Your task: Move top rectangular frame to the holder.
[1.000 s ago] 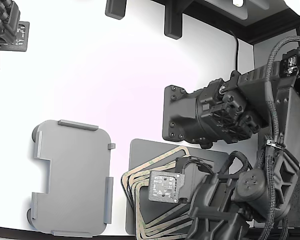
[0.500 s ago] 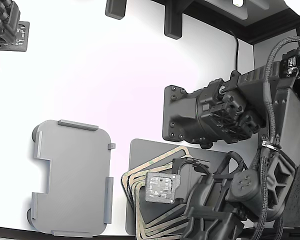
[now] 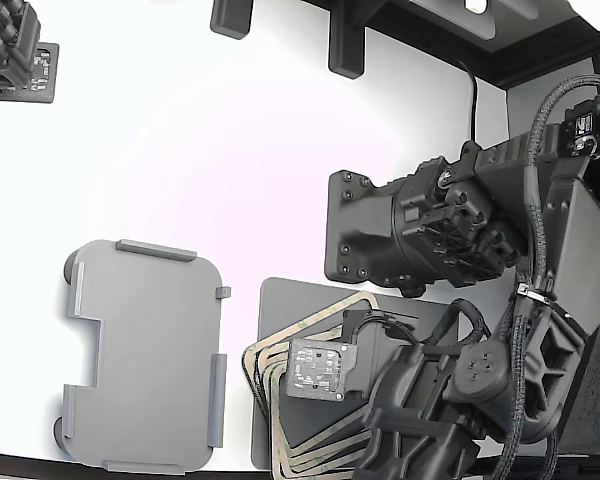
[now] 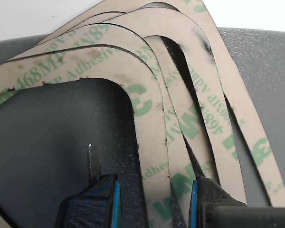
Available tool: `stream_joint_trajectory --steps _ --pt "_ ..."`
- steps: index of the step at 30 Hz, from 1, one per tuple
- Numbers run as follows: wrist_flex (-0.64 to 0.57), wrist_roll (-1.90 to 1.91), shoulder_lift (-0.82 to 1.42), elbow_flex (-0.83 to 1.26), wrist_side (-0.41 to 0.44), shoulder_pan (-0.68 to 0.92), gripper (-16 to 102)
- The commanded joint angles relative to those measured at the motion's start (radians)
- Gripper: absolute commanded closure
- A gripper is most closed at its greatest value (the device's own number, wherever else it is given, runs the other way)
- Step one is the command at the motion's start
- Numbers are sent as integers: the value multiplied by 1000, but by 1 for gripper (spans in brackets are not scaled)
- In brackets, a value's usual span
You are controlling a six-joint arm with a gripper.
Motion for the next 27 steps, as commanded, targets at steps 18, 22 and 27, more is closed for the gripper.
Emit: stream_joint_trajectory --steps 18,22,27 --pt "-35 0 40 29 -8 -6 46" --pt "-29 0 44 32 -11 -6 51" --pt "-28 0 48 37 -6 -8 62"
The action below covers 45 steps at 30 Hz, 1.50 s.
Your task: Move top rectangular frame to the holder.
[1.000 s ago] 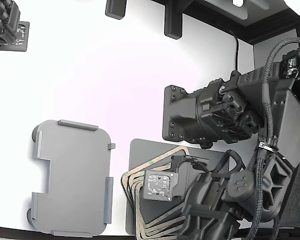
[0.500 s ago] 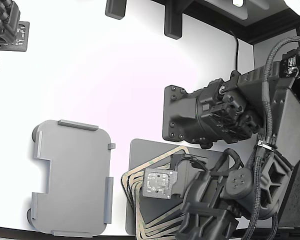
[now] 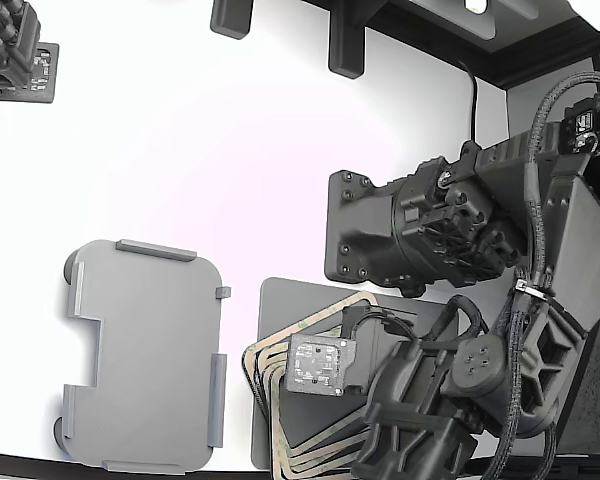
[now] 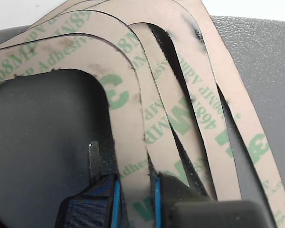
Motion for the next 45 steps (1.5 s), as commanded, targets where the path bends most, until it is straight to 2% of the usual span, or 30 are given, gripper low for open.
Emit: stream_joint_trajectory --steps 1,8,16,19,24,32,40,45 --pt "0 -2 26 -14 5 -8 66" --pt "25 3 21 -31 9 -9 96" --pt "207 74 31 -265 23 -40 96" --pt "244 213 69 -350 92 -43 96" --pt "247 471 46 -472 94 -137 96" --pt "247 891 -118 -627 120 -284 97" --pt "247 1058 -328 -772 26 -425 97" --pt "249 1078 -370 -790 -5 -471 97"
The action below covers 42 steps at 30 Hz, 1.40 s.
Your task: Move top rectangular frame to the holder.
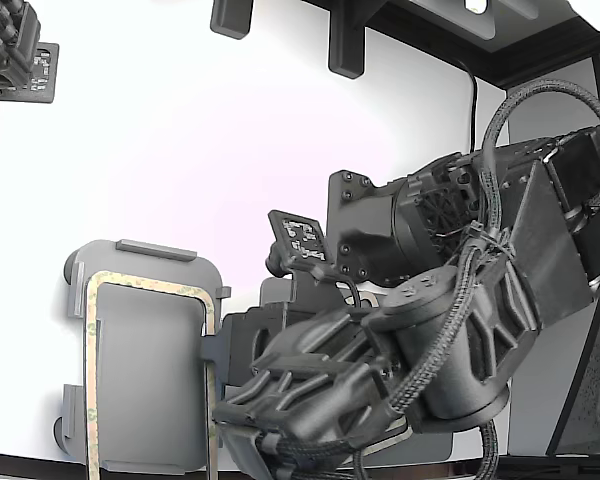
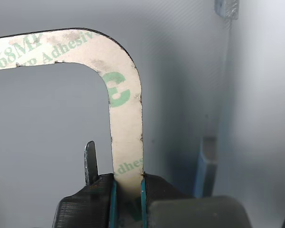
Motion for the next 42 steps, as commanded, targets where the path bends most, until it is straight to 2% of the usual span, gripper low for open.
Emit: stream_joint_trajectory --steps 1,13,28,42 --pt "11 3 21 -25 -5 -25 97" --pt "12 -72 61 61 -12 -48 97" --pt "12 -49 37 83 18 -63 97" --pt "12 -23 21 63 8 -51 97"
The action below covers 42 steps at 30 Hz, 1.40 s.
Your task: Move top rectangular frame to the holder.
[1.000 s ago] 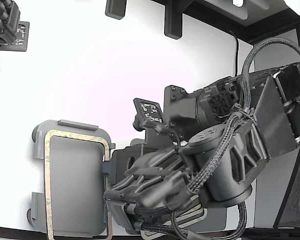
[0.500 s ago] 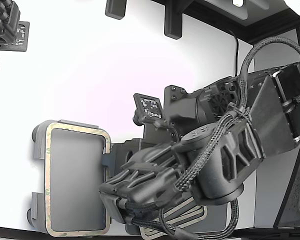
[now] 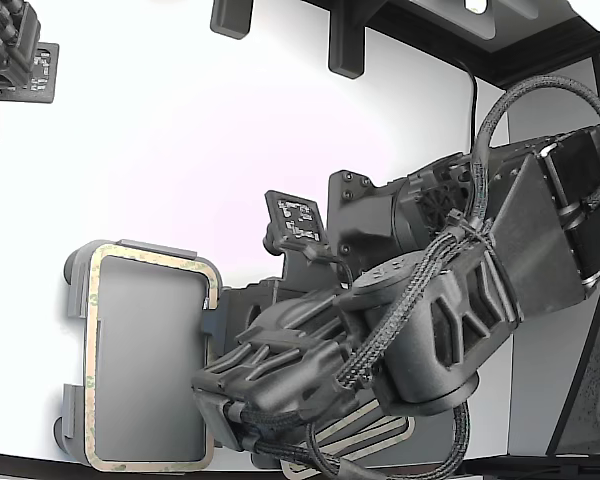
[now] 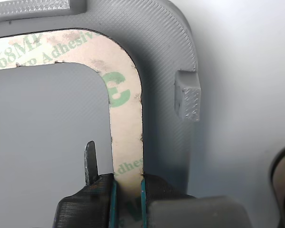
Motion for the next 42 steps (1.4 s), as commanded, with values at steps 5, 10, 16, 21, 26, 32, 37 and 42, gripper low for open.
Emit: stream_joint_trajectory --steps 5,10,16,21,26,32,37,42 --pt "12 5 18 -17 -3 -6 97" --pt "12 3 18 -8 -3 -8 97" --pt "12 15 9 -9 -6 -8 96" --pt "12 23 -3 -17 -9 -9 97" --pt "12 20 -3 -12 -14 -11 97" --pt "12 17 -3 -9 -15 -12 90" --pt "12 12 -2 -3 -12 -12 48" --pt "12 -3 -2 -9 -9 -14 -14"
